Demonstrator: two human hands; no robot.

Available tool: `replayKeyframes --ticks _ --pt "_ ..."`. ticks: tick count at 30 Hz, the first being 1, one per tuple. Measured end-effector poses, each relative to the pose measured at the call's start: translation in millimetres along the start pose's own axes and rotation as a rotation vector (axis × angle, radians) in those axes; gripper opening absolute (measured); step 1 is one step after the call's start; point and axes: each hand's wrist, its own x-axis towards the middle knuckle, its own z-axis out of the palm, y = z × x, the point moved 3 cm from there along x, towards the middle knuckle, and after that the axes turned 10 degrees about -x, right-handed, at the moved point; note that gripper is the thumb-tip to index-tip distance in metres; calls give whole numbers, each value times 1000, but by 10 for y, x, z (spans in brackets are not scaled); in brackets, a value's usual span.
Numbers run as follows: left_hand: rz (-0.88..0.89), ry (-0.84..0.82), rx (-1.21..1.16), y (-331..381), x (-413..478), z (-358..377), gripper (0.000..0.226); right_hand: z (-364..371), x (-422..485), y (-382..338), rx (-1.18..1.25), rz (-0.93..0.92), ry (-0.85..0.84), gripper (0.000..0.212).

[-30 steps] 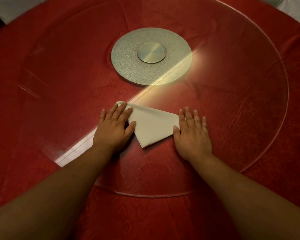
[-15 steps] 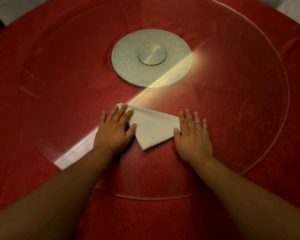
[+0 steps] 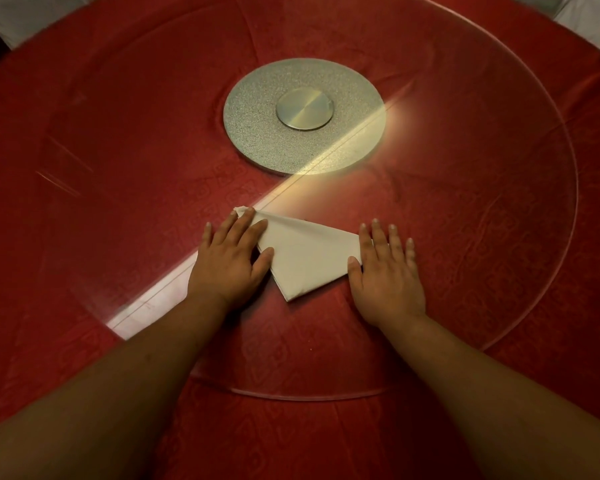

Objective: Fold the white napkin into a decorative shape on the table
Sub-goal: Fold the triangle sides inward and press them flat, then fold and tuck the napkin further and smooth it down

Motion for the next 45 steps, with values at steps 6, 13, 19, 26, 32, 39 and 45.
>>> replayKeyframes --ticks 6,13,19,26,32,39,45 --pt "5 34 21 10 -18 -8 64 -4 -5 -3 0 3 0 65" --pt "36 48 54 28 -46 -67 62 -41 1 9 18 -9 -9 66" --pt "63 34 74 108 6 -296 47 -170 -19 28 64 4 3 65" --pt "-48 -48 22 195 -193 -527 29 -265 -316 -161 119 -79 66 59" --pt "-368 -362 -158 255 -300 -634 29 -309 -679 -484 138 -272 19 59" --pt "-704 -737 -664 344 -715 -620 28 -335 -965 -778 37 -463 28 69" --pt "-752 -944 -822 434 -992 -488 34 -299 -1211 -729 112 -554 29 74"
